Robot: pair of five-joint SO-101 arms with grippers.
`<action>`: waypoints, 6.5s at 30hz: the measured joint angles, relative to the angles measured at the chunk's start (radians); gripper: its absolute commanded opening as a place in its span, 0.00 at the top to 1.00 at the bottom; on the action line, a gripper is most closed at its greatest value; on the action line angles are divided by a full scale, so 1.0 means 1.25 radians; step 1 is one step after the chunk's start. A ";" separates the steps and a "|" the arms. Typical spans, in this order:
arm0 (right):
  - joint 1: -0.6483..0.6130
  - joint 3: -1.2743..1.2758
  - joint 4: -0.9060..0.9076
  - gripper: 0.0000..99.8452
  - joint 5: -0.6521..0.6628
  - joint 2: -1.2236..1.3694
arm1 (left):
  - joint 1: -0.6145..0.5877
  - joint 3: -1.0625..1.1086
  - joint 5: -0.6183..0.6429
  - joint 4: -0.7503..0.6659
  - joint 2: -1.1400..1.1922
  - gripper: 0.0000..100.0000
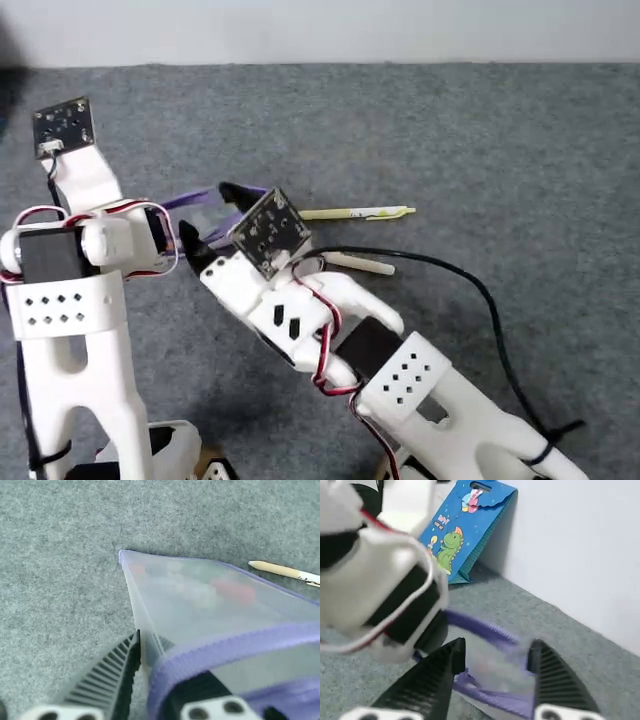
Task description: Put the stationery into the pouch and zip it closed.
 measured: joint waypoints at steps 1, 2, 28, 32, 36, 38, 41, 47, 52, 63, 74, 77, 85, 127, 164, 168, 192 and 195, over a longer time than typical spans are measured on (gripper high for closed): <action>0.012 -0.025 0.026 0.88 -0.002 0.000 | -0.001 0.000 0.001 0.000 0.000 0.99; 0.029 -0.053 0.056 0.89 -0.012 0.000 | -0.002 0.000 0.002 0.000 0.000 0.99; 0.446 -0.356 0.599 0.70 0.119 0.524 | -0.048 0.000 0.002 0.000 0.000 0.99; 0.443 -0.481 0.615 0.70 0.171 0.678 | -0.048 0.000 0.002 0.000 0.000 0.99; 0.442 -0.598 0.678 0.70 0.205 0.794 | -0.048 0.000 0.002 0.000 0.000 0.99; 0.430 -0.651 0.718 0.70 0.210 0.835 | -0.048 0.000 0.002 0.000 0.000 0.99; 0.409 -0.702 0.766 0.70 0.212 0.879 | -0.048 0.000 0.002 0.000 0.000 0.99; 0.351 -0.738 0.783 0.70 0.215 0.929 | -0.048 0.000 0.002 0.000 0.000 0.99; 0.307 -0.740 0.783 0.70 0.233 0.970 | -0.048 0.000 0.002 0.000 0.000 0.99; 0.302 -0.752 0.681 0.96 0.257 1.067 | -0.050 0.000 0.002 0.000 0.000 0.99; 0.373 -0.777 0.723 0.99 0.254 1.067 | -0.050 0.000 0.002 0.000 0.000 0.99; 0.389 -0.773 0.770 0.99 0.254 1.051 | -0.050 0.000 0.002 0.000 0.000 0.99; 0.416 -0.771 0.977 0.99 0.174 0.863 | -0.050 0.000 0.002 0.000 0.000 0.99; -0.022 -0.114 -0.236 0.99 -0.037 -0.002 | -0.050 0.000 0.002 0.000 0.000 0.99; 0.242 0.059 0.130 0.92 -0.083 -0.178 | -0.053 0.000 0.002 0.000 0.000 0.99; 0.315 -0.022 0.269 0.98 -0.135 -0.161 | -0.053 0.000 0.002 0.000 0.000 0.99; 0.471 -0.554 0.636 0.68 0.275 0.632 | -0.055 0.025 0.002 -0.017 -0.001 0.99; 0.471 -0.597 0.636 0.69 0.338 0.709 | -0.055 0.025 0.002 -0.017 -0.001 0.99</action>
